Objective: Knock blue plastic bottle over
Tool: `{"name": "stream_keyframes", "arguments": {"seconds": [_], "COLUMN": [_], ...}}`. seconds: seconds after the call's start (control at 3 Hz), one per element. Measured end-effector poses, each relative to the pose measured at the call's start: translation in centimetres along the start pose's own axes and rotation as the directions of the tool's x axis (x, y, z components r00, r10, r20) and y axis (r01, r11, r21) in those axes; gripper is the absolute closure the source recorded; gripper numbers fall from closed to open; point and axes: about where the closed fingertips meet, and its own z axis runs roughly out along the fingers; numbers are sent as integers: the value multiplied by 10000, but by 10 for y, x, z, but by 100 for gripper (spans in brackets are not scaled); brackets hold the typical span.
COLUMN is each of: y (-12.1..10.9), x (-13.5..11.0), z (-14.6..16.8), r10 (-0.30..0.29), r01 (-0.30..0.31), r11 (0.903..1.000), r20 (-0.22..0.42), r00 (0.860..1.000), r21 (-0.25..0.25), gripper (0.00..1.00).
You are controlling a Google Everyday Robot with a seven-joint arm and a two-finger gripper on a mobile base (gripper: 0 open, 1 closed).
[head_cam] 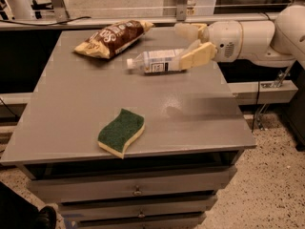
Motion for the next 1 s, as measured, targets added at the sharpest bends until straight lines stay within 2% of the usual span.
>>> {"name": "stream_keyframes", "arguments": {"seconds": [0.33,0.67,1.0], "y": [-14,-26,-26], "x": [24,45,47], "z": [-52,-112,-118], "r10": [-155,-128,-108], "r01": [246,424,426], "r11": [9920,9678,9652], "r20": [-745,-1199,-1233], "r00": [9971,9927,9923], "r21": [1237,2480,2579], "gripper": [0,0,0]}}
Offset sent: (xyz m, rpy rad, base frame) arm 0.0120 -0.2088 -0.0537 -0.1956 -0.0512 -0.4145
